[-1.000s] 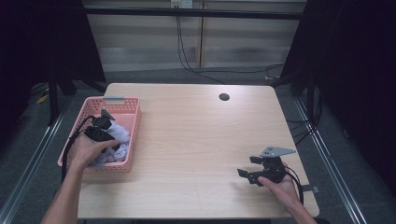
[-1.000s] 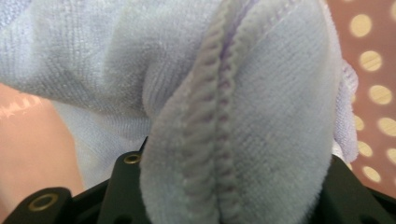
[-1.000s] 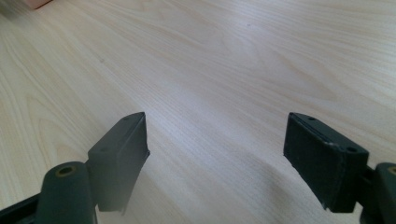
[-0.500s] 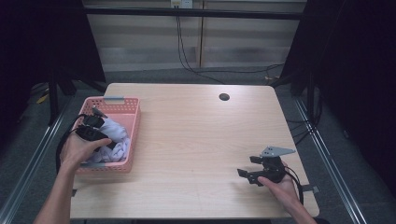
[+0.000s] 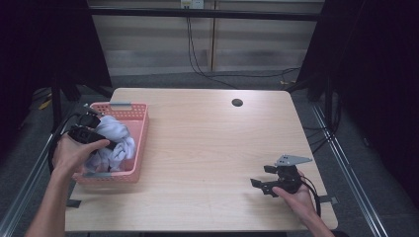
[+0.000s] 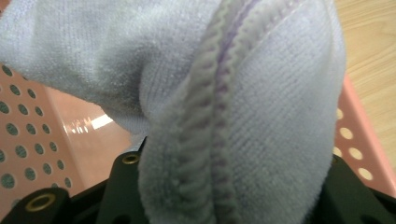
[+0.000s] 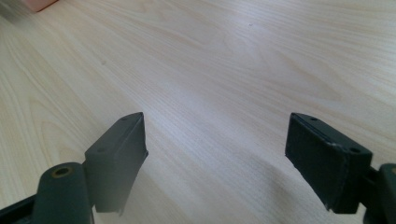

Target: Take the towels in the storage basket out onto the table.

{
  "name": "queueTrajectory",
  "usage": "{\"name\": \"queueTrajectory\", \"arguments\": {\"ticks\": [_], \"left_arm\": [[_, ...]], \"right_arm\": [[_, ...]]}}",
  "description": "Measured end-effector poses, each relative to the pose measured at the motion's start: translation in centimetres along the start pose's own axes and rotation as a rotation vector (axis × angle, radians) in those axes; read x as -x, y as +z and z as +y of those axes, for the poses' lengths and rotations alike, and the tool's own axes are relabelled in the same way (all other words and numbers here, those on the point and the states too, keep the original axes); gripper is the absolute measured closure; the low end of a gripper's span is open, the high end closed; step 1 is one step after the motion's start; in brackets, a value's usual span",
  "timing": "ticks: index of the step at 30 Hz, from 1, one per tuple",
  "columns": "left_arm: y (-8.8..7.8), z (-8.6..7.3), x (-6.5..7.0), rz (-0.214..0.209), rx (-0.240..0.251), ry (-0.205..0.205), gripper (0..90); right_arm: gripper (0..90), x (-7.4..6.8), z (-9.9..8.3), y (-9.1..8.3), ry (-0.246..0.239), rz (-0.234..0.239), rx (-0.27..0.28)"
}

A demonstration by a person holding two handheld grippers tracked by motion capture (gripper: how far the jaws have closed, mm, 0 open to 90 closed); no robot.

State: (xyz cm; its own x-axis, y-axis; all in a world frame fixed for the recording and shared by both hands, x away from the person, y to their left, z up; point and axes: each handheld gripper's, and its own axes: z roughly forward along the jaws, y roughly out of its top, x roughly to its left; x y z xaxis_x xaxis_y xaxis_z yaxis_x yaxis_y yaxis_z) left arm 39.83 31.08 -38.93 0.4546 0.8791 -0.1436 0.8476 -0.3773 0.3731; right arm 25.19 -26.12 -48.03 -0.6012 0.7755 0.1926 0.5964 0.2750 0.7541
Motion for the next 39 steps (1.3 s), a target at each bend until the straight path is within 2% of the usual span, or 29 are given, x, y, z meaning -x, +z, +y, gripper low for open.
{"name": "queueTrajectory", "arguments": {"ticks": [1,2,5,8,12,14,19,24,26,31,39], "left_arm": [[-0.1,0.1,-0.1,0.011,0.001,0.013,52.7],[-0.2,0.1,0.0,0.012,0.001,0.004,52.7],[-0.6,0.3,-0.1,0.026,0.011,0.016,52.7],[-1.1,0.3,-0.2,0.008,0.027,0.012,52.7],[-1.5,0.2,-0.2,0.019,0.041,0.014,52.7],[-1.9,0.2,-0.3,0.011,0.034,0.027,52.7],[-2.7,0.3,-0.3,0.022,0.047,0.022,52.7],[-3.5,0.6,-0.3,0.014,0.044,0.031,52.7],[-4.0,0.7,-0.4,-0.020,0.064,0.021,52.7],[-4.6,0.7,-0.7,-0.049,0.088,0.016,52.7],[-5.4,0.9,-0.6,-0.041,0.106,0.019,52.6]], "right_arm": [[19.9,0.0,0.0,0.0,0.001,0.000,0.001],[19.9,0.0,0.0,0.0,0.001,0.000,0.000],[19.9,0.0,0.0,0.0,-0.004,0.001,-0.002],[19.9,0.0,0.0,0.0,-0.006,0.002,-0.002],[19.8,0.0,0.0,0.0,-0.003,0.003,-0.003],[19.9,0.0,0.0,0.0,-0.005,0.005,-0.004],[19.9,0.0,0.0,0.1,-0.003,0.007,-0.004],[19.9,0.0,0.0,0.1,-0.006,0.009,-0.005],[19.8,0.0,0.0,0.1,-0.003,0.010,-0.005],[19.7,0.0,0.0,0.1,-0.004,0.009,-0.005],[19.7,-0.1,0.0,0.1,-0.006,0.011,-0.002]]}}
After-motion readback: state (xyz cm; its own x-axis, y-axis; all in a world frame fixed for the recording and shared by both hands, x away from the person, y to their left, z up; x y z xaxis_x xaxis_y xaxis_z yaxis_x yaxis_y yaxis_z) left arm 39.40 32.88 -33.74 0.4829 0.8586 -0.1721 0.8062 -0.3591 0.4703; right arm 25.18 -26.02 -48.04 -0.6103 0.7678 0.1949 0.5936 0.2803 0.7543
